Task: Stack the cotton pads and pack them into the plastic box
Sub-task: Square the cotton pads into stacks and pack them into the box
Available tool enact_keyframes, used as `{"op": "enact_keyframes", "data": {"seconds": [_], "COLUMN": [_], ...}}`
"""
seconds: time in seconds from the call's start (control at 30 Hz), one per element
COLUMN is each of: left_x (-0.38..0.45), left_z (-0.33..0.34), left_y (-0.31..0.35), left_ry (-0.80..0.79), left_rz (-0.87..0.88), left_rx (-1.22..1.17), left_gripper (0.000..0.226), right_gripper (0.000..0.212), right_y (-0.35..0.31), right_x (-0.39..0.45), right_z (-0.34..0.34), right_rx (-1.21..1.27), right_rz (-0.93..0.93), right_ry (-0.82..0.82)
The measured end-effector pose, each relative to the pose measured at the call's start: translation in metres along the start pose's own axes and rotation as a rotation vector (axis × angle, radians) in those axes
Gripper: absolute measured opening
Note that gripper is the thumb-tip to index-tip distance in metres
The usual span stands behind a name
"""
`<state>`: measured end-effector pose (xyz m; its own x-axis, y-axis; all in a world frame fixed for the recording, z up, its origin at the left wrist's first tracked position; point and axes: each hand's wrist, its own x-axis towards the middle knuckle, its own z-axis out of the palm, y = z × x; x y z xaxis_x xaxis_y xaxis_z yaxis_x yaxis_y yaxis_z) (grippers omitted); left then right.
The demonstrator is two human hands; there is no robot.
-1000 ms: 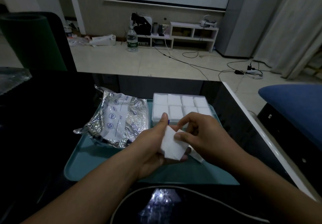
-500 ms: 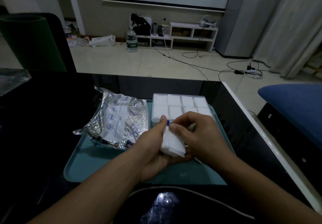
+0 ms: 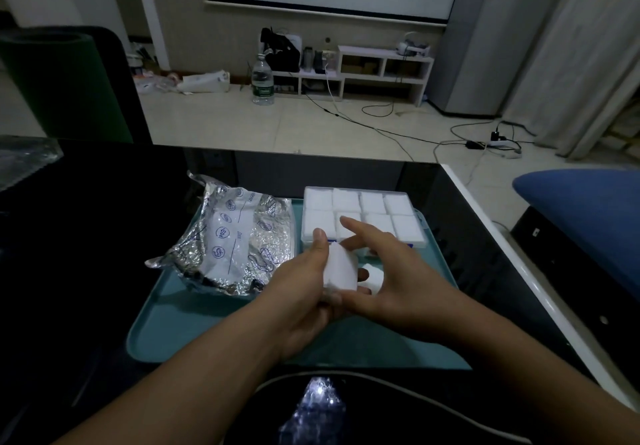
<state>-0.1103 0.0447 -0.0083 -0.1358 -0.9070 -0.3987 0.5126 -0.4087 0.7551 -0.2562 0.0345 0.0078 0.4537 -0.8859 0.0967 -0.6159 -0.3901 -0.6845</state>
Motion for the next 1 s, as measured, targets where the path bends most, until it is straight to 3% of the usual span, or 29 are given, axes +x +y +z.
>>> {"op": "enact_keyframes", "data": {"seconds": [0.3, 0.43, 0.53, 0.63, 0.8, 0.93, 1.0], "left_x": [0.003, 0.006, 0.007, 0.007, 0.008, 0.007, 0.006], "left_z": [-0.002, -0.008, -0.010, -0.008, -0.011, -0.012, -0.012], "left_y": [0.002, 0.011, 0.013, 0.011, 0.009, 0.011, 0.012], "left_ry": [-0.059, -0.047, -0.041, -0.046, -0.002, -0.001, -0.001], "left_rz": [0.054, 0.024, 0.007, 0.018, 0.041, 0.039, 0.039], "left_rx": [0.017, -0.038, -0.062, -0.048, -0.005, -0.017, -0.035], "left_gripper": [0.038, 0.039, 0.040, 0.040, 0.039, 0.039, 0.039], "right_gripper": [0.093, 0.046, 0.022, 0.032, 0.035, 0.016, 0.020], "right_y": [0.004, 0.028, 0.047, 0.055, 0.062, 0.058, 0.053], "right_x": [0.001, 0.009, 0.011, 0.014, 0.026, 0.029, 0.028], "right_z": [-0.008, -0.032, -0.027, -0.009, 0.008, 0.009, 0.004], "right_rx": [0.046, 0.014, -0.264, -0.431, -0.561, -0.386, -0.280], "right_rz": [-0.010, 0.160, 0.288, 0.256, 0.273, 0.315, 0.333], "right_ry": [0.021, 0.207, 0.140, 0.009, 0.027, 0.079, 0.133]}}
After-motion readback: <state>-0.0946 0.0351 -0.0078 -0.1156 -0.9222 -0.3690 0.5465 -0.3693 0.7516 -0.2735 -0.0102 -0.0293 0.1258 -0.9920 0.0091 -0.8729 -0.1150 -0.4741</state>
